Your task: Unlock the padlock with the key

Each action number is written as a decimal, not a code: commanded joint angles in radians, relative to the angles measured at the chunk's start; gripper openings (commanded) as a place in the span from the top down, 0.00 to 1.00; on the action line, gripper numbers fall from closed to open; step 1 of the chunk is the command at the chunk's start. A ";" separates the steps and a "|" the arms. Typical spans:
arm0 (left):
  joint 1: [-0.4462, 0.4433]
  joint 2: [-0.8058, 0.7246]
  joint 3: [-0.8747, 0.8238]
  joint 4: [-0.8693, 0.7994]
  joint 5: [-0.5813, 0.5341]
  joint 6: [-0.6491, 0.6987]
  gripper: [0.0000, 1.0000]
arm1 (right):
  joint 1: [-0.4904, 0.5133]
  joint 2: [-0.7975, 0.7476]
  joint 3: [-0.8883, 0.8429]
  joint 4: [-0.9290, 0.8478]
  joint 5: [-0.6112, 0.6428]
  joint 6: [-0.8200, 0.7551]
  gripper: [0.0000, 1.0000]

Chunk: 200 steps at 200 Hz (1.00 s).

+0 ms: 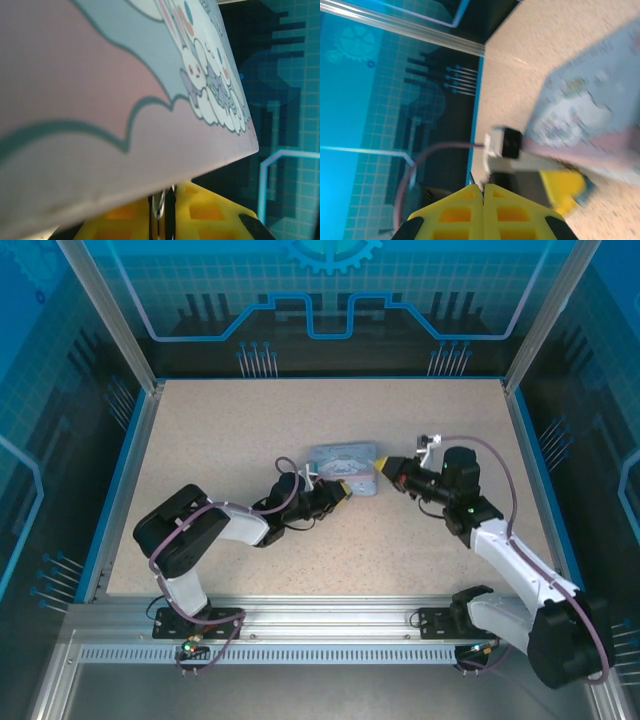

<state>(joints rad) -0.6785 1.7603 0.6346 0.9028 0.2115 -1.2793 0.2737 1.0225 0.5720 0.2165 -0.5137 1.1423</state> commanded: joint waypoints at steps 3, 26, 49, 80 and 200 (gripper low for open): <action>0.011 -0.045 0.043 0.079 0.085 -0.070 1.00 | -0.008 -0.067 -0.095 -0.041 -0.036 0.022 1.00; 0.018 -0.060 0.049 0.068 0.104 -0.092 1.00 | 0.000 -0.097 -0.176 0.007 -0.047 0.066 1.00; 0.025 -0.060 0.041 0.107 0.105 -0.123 1.00 | 0.002 -0.103 -0.245 0.086 -0.043 0.115 1.00; 0.032 -0.040 0.025 0.179 0.094 -0.164 1.00 | 0.023 -0.102 -0.282 0.152 -0.024 0.169 1.00; 0.031 -0.095 -0.012 0.199 0.052 -0.215 1.00 | 0.156 -0.019 -0.231 0.280 0.126 0.279 1.00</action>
<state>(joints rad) -0.6514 1.7061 0.6250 1.0149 0.2817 -1.4635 0.4030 0.9714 0.2977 0.4297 -0.4240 1.3979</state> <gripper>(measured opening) 0.139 0.064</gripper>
